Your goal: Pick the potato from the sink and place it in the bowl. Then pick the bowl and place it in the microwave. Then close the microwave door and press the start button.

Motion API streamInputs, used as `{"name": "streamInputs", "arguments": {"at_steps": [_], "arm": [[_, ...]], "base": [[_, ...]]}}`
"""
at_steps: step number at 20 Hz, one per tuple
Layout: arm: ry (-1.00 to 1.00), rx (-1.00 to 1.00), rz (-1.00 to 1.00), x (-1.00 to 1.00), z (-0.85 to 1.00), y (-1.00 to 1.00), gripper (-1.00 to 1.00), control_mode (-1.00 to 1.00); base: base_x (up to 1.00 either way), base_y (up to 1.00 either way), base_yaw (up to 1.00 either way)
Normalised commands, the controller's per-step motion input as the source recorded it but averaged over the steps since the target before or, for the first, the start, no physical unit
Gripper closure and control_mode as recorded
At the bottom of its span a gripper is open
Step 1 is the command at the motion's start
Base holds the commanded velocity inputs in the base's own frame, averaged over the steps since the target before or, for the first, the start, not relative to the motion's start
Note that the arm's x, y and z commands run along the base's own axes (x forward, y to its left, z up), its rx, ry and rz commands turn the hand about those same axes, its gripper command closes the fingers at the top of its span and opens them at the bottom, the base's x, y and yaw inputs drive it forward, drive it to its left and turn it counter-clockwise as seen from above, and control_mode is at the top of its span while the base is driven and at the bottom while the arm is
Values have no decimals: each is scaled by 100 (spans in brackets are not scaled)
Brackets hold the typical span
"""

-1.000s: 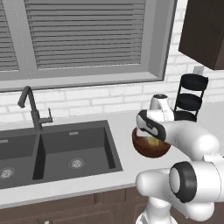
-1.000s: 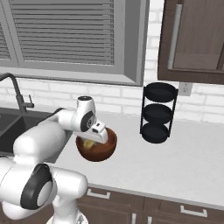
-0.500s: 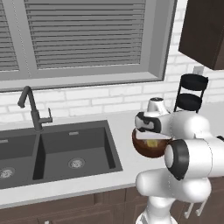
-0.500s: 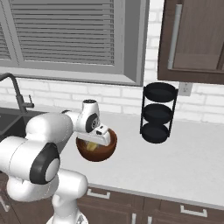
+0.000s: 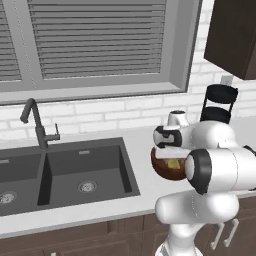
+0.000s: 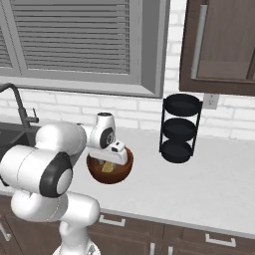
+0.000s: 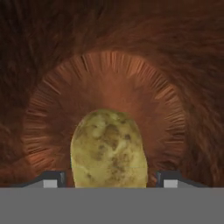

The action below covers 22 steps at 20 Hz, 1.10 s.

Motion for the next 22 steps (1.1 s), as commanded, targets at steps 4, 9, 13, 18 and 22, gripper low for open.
{"name": "streamInputs", "arguments": {"at_steps": [4,9,13,18,22], "arm": [[-1,0,0,-1,16,-4,-100,-100],[-6,1,0,-31,49,-2,-100,-100],[-5,0,0,-27,58,6,-100,-100],[2,-3,0,-11,58,41,-100,-100],[7,0,2,-1,14,29,-100,-100]], "base": [[0,0,0],[0,0,0],[0,0,0],[0,0,0],[0,0,0]]}}
